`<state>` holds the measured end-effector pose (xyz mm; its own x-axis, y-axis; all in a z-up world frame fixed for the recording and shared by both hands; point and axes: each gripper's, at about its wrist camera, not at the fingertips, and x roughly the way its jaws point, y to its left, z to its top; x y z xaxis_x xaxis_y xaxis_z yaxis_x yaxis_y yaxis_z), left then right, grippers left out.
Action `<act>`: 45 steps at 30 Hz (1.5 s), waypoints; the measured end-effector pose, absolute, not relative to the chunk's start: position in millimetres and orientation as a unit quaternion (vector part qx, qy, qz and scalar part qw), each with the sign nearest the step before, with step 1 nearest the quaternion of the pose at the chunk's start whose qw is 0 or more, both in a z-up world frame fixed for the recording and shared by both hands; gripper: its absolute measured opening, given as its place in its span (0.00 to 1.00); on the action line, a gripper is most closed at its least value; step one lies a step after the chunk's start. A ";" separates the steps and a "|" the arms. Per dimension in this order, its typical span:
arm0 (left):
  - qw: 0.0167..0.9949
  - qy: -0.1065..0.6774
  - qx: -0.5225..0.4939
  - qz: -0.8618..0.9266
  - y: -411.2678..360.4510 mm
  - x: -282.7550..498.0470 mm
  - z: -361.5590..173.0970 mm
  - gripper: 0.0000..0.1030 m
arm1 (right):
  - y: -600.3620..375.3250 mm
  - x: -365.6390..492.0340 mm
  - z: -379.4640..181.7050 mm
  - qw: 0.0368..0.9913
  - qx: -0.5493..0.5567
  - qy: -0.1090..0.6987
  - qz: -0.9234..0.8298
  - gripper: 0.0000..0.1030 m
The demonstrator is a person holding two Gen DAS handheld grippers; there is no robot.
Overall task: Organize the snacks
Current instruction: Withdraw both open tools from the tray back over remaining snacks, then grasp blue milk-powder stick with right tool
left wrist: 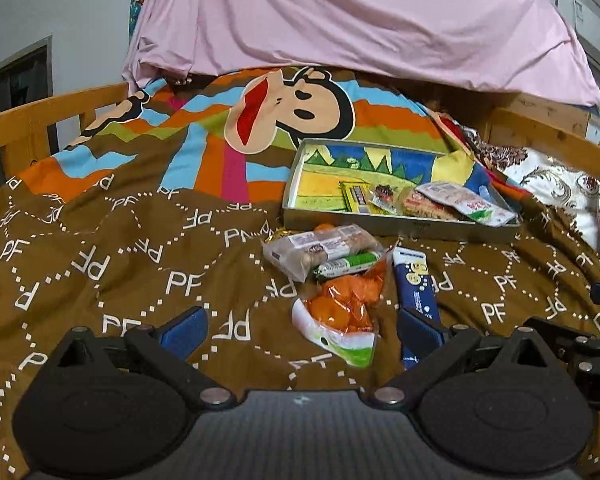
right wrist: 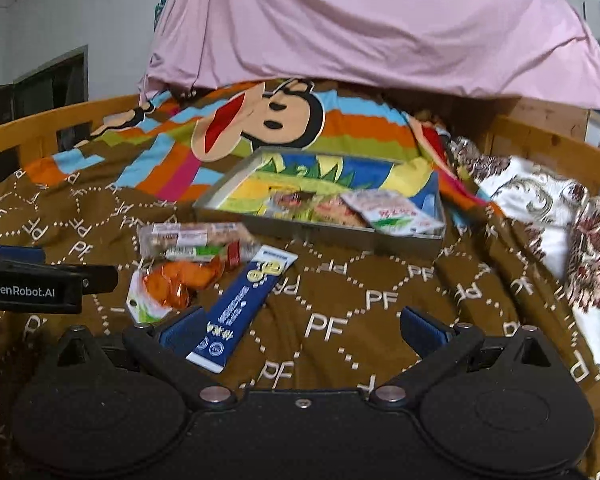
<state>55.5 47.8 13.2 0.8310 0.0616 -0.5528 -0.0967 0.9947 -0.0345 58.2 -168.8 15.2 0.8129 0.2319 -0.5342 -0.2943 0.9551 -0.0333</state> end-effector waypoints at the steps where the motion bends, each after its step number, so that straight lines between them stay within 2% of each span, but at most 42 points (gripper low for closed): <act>1: 0.956 0.290 -0.028 0.042 47.1 55.4 12.5 1.00 | -168.2 58.7 13.6 0.949 -0.056 0.277 0.139 0.99; 20: 0.942 0.333 -0.001 0.048 47.1 83.9 10.6 1.00 | -156.2 73.9 -9.0 0.939 -0.056 0.303 0.153 0.99; 32: 0.936 0.344 0.051 0.056 52.2 112.4 7.9 0.99 | -120.3 89.1 -19.6 0.940 -0.093 0.277 0.175 0.99; 42: 0.935 0.349 0.042 0.044 62.4 134.6 3.7 0.99 | -90.0 122.0 -38.6 0.937 -0.132 0.297 0.130 0.99; 45: 0.935 0.350 0.040 0.032 64.9 136.2 1.6 0.99 | -86.6 126.5 -42.9 0.936 -0.133 0.300 0.129 0.94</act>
<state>136.2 64.9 1.6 0.7534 0.0877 -0.6517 -0.0323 0.9948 0.0965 126.5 -86.6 -42.9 0.7869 0.1612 -0.5957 -0.3204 0.9317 -0.1711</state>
